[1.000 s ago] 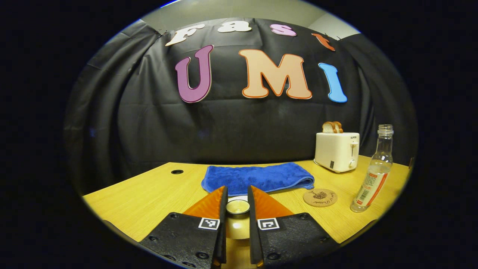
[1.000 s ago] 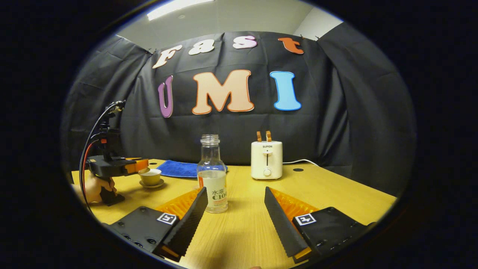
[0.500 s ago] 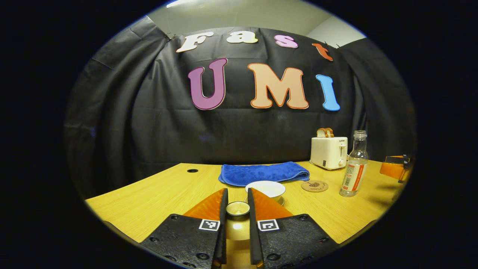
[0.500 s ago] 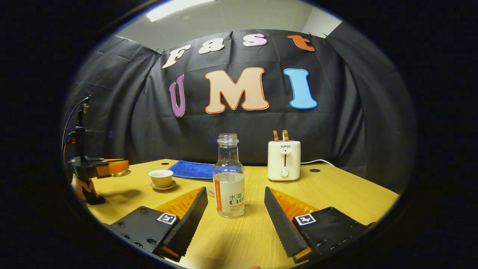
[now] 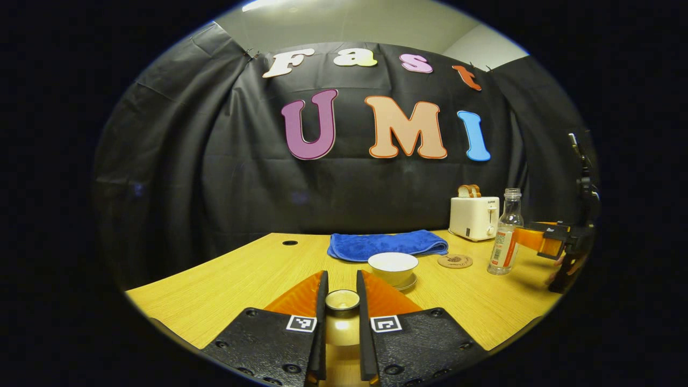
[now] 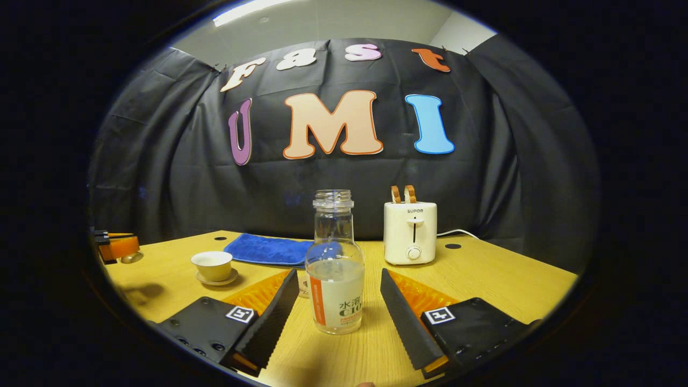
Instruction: Open the teacup lid with one hand, grasp the water bottle and pour water into the teacup with the other hand; after pouring, place the water bottle on the coaster and then close the teacup lid.
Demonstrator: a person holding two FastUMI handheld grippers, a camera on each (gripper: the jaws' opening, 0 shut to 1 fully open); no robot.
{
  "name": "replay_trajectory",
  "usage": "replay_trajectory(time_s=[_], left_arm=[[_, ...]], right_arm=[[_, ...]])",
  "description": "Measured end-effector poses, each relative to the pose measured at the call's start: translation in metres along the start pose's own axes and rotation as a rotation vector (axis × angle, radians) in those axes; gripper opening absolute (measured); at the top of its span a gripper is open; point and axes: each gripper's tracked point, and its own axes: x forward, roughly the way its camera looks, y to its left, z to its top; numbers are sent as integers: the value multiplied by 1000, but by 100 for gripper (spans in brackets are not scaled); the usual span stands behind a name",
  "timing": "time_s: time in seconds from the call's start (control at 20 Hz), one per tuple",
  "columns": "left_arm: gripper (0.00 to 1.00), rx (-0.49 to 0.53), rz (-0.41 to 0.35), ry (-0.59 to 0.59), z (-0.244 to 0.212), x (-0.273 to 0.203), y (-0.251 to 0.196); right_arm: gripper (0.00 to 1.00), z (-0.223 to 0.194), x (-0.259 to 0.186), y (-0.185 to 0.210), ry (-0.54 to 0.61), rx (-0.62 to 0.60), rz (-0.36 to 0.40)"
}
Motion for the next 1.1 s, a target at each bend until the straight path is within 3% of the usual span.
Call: replay_trajectory(time_s=[0.15, 0.2, 0.65, 0.75, 0.8, 1.1], left_arm=[[22, 0, 0, -1, 0, -1, 0], [22, 1, 0, -1, 0, -1, 0], [22, 2, 13, 0, 0, -2, 4], [22, 2, 7, -1, 0, -1, 0], [22, 2, 7, -2, 0, -1, 1], [22, 1, 5, -4, 0, 0, 1]], right_arm=[[93, 1, 18, 4, -1, 0, -23], [98, 0, 23, 5, 3, 1, -26], [98, 0, 66, 13, 1, 4, -47], [91, 1, 68, 14, 1, 2, -51], [83, 1, 70, 13, 2, 2, -55], [75, -1, 80, 28, 14, -18, -51]])
